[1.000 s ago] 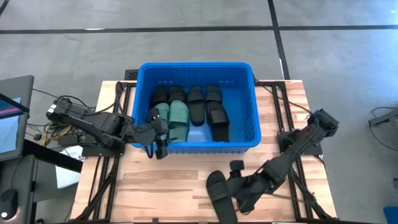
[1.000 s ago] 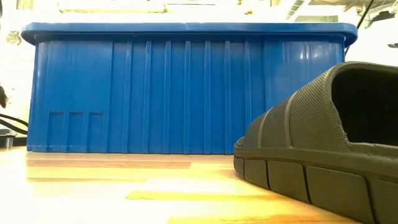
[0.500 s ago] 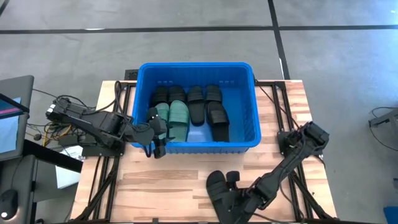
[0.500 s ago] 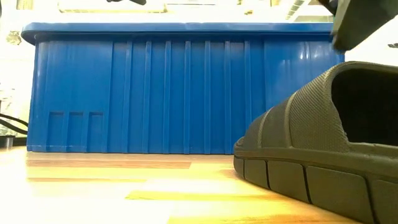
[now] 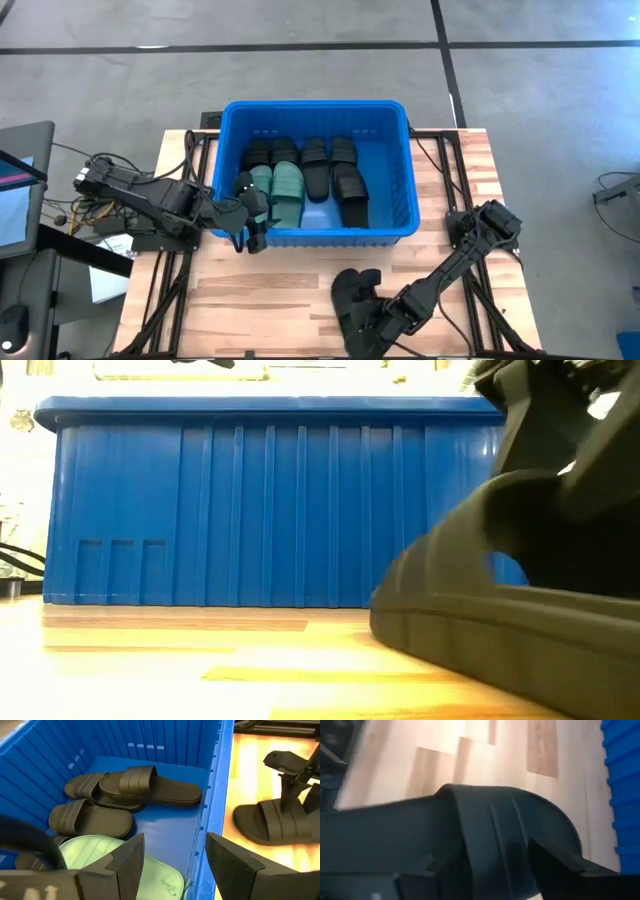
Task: Pick and place slides into bin
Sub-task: Put the black slide into the blue bin
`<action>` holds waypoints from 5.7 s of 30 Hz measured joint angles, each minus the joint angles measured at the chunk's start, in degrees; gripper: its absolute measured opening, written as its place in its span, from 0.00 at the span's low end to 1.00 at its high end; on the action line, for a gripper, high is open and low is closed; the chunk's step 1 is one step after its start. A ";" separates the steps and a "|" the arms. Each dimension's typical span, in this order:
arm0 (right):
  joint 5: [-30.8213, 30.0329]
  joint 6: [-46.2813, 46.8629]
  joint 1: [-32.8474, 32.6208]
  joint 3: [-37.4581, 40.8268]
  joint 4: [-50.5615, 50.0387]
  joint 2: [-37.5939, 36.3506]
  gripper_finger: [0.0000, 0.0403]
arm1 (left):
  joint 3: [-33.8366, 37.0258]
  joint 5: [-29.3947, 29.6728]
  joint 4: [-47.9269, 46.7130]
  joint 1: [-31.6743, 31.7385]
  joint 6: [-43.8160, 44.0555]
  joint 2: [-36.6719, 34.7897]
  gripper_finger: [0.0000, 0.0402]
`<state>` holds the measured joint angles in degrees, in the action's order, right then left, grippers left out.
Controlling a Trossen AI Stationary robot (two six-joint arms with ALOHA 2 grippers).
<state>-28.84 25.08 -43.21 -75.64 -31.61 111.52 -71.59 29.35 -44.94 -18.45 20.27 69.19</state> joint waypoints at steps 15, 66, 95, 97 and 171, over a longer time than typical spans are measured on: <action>0.06 2.36 1.49 -0.26 -1.64 -0.82 0.02 | 0.00 0.50 -1.32 -0.01 -0.57 0.00 0.50; -16.59 -35.64 29.88 -24.08 -18.95 -17.46 0.00 | 0.00 8.94 2.60 0.00 -4.50 0.04 0.50; 11.31 -63.13 53.82 1.06 9.24 -17.44 0.00 | -0.02 32.70 2.07 2.46 8.58 0.04 0.49; 12.44 -63.11 53.87 2.66 11.44 -17.44 0.00 | -0.02 32.83 1.68 3.13 8.26 0.04 0.50; 30.32 -56.46 51.82 -1.16 11.83 -7.97 0.58 | -0.02 25.08 -1.93 8.91 3.52 -2.80 0.50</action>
<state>1.48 -31.38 8.61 -76.79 -19.78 103.55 -71.61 54.43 -46.87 -9.54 23.79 66.39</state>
